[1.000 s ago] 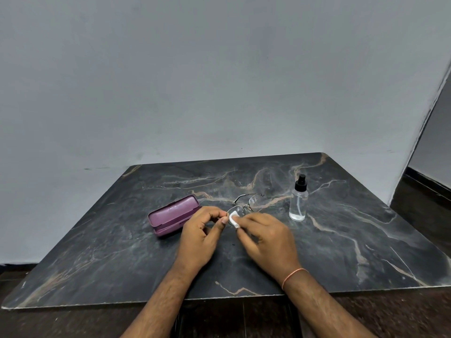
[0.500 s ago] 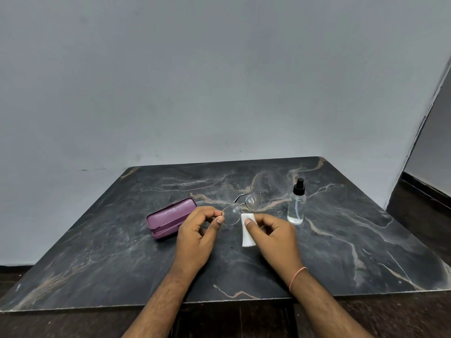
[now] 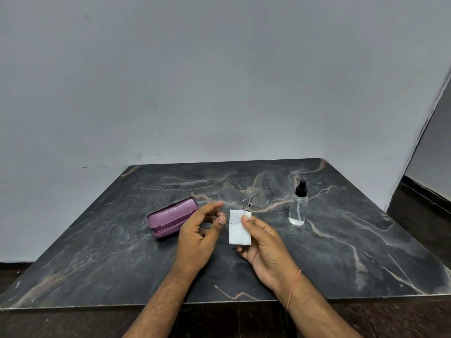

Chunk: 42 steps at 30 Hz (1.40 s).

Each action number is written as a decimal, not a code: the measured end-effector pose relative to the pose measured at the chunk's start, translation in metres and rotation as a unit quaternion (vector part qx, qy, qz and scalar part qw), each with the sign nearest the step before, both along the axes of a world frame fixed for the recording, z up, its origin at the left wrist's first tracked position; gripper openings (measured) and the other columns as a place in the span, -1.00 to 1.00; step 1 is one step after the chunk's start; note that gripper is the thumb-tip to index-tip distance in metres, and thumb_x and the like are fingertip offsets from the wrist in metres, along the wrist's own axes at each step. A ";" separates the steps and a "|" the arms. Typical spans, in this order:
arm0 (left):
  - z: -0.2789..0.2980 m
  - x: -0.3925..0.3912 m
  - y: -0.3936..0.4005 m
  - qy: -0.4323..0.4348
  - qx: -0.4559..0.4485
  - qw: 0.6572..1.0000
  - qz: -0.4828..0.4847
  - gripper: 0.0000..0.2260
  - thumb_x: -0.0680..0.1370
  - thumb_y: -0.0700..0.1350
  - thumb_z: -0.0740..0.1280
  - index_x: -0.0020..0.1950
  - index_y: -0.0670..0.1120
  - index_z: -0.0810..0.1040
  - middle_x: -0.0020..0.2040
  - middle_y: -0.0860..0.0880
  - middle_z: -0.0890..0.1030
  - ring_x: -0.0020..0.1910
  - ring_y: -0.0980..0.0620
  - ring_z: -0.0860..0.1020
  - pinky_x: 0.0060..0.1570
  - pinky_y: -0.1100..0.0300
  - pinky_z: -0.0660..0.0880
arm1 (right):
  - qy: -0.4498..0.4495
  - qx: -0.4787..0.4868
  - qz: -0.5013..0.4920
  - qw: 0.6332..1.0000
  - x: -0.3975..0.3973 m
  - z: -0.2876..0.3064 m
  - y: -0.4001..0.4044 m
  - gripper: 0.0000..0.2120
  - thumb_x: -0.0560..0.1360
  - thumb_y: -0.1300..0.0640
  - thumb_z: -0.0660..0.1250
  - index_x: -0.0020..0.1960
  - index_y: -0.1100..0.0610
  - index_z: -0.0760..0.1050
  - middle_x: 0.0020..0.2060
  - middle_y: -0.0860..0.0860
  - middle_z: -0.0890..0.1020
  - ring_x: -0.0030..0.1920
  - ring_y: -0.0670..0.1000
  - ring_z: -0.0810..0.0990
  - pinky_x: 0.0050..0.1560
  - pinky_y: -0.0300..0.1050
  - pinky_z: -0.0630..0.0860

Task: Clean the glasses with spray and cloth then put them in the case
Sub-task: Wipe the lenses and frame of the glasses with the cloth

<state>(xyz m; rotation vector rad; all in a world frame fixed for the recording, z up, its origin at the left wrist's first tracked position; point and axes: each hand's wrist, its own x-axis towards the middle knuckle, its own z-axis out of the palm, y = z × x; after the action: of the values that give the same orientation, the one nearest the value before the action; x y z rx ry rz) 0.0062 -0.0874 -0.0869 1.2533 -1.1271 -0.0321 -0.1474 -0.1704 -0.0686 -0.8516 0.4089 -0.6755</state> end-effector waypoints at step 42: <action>-0.006 0.000 0.003 -0.125 -0.022 0.990 0.054 -0.55 0.53 0.19 0.63 0.40 0.18 0.72 0.07 0.26 0.74 0.00 0.10 0.70 -0.02 0.36 0.55 | -0.059 0.108 0.095 0.988 -0.003 0.003 -0.007 -0.72 0.57 0.16 0.42 0.25 0.20 0.70 0.20 0.24 0.69 -0.04 0.06 0.68 -0.09 -0.04 0.54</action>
<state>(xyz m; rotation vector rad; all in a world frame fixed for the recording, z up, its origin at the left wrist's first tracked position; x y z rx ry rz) 0.0064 -0.0844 -0.0929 1.3026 -1.2658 0.2354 -0.1509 -0.1777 -0.0661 -0.6330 0.2843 -0.4921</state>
